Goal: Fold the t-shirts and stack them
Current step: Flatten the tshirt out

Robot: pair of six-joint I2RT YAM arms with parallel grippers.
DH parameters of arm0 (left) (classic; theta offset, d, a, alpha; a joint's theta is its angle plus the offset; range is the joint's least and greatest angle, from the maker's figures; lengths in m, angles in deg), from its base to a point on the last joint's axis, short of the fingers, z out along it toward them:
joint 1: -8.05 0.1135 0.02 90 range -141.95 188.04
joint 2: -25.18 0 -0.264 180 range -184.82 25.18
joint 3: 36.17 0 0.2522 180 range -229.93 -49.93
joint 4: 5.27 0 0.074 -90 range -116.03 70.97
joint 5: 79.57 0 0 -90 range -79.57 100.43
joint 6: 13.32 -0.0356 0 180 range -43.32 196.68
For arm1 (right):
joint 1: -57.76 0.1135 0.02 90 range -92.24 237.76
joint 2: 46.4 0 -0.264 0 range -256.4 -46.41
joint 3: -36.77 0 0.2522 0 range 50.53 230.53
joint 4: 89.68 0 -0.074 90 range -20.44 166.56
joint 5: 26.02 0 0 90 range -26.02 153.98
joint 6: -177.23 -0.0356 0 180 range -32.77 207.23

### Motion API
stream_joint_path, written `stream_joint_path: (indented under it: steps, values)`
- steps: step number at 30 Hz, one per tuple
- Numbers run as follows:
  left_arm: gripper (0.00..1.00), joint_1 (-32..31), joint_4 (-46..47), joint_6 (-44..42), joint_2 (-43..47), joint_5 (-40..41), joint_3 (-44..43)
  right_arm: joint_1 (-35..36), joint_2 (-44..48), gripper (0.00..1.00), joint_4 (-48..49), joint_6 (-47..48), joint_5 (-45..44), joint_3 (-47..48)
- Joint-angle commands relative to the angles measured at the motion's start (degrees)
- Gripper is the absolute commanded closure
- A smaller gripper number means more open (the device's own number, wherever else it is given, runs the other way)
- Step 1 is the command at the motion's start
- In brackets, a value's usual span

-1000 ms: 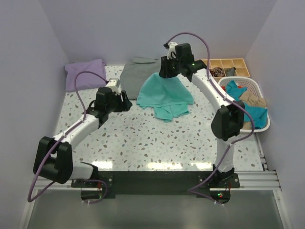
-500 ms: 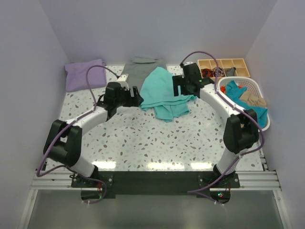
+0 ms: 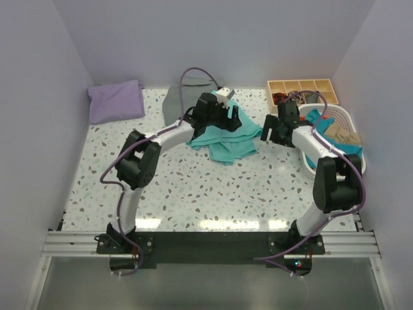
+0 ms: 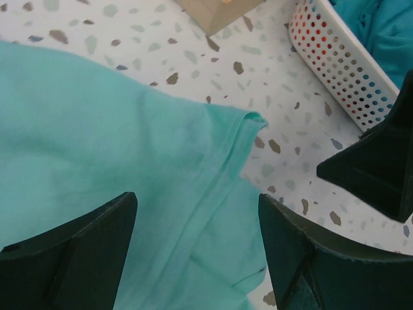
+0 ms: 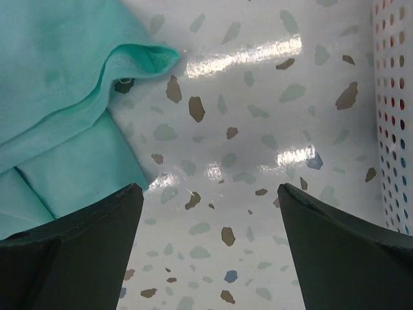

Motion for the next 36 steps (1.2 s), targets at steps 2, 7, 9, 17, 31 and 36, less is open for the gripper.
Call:
stream_joint_path:
  steps: [2, 7, 9, 17, 31, 36]
  values:
    - [0.18, -4.4, -4.8, -9.8, -5.7, 1.5, -12.3, -0.4, 7.8, 0.10, 1.6, -2.4, -2.5, -2.3]
    - [0.17, -7.8, -6.8, -17.7, -9.7, 6.5, -16.1, -0.5, 14.8, 0.09, -2.3, -1.8, -8.6, -3.7]
    - [0.17, -8.8, -6.2, -22.2, -10.4, 8.4, -16.3, -0.5, 18.9, 0.09, -3.1, -1.7, -10.6, -4.3]
    - [0.16, -12.2, -4.0, -29.2, -16.0, 13.7, -19.9, -0.4, 27.1, 0.07, -5.3, -1.7, -10.9, -4.2]
    - [0.11, -15.8, 2.8, -31.9, -22.9, 20.1, -26.4, -0.4, 25.2, 0.07, -3.9, -2.3, -6.5, -5.8]
    - [0.13, -15.9, 4.3, -32.6, -27.3, 23.8, -30.8, -0.4, 24.7, 0.07, -3.6, -2.4, -6.0, -6.6]
